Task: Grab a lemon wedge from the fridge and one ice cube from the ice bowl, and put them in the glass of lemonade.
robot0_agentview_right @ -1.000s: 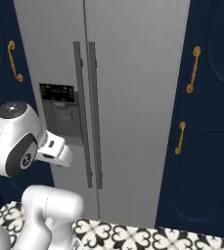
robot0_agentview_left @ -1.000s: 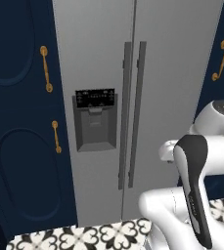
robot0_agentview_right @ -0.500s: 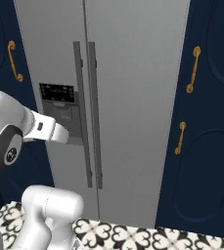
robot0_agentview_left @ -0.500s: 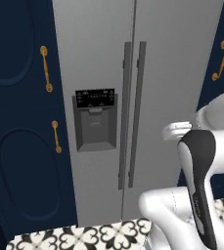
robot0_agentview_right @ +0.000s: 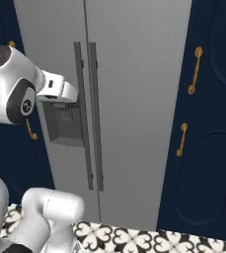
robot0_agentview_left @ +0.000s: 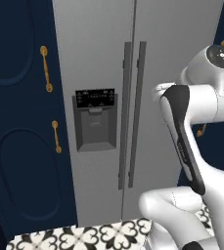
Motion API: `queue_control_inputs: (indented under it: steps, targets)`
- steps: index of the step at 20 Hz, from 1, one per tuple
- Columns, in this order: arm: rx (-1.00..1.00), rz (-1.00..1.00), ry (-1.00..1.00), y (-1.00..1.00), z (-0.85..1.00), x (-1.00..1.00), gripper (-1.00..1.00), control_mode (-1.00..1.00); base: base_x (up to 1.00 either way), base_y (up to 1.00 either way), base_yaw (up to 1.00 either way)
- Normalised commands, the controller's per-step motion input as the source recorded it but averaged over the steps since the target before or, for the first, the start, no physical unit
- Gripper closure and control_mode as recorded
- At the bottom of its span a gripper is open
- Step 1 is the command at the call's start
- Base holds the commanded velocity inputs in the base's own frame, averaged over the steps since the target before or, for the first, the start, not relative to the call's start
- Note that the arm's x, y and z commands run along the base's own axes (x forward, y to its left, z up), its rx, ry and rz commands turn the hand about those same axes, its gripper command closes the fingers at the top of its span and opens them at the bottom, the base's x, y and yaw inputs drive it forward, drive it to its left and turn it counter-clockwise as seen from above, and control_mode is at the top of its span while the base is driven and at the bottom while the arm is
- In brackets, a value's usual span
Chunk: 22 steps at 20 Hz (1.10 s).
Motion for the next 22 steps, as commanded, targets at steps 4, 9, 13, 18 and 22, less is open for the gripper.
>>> queue_control_inputs:
  steps: [4, 9, 13, 18, 22]
  targets:
    - [0.0, 0.0, -0.05, -0.02, -0.59, 1.0, -1.0, -1.0, 0.0, 0.0, 0.0]
    - [0.0, -0.03, -0.04, -0.11, -0.4, 1.0, -1.0, -1.0, 0.0, 0.0, 0.0]
    - [0.06, -0.07, -0.02, -0.21, -0.2, 1.0, -1.0, -1.0, 0.0, 0.0, 0.0]
    - [0.12, -0.03, -0.01, -0.02, -0.22, 0.92, -1.0, -1.0, 0.0, 0.0, 0.0]
    - [0.01, 0.0, 0.01, 0.0, -0.1, 0.6, -1.0, -1.0, 0.0, 0.0, 0.0]
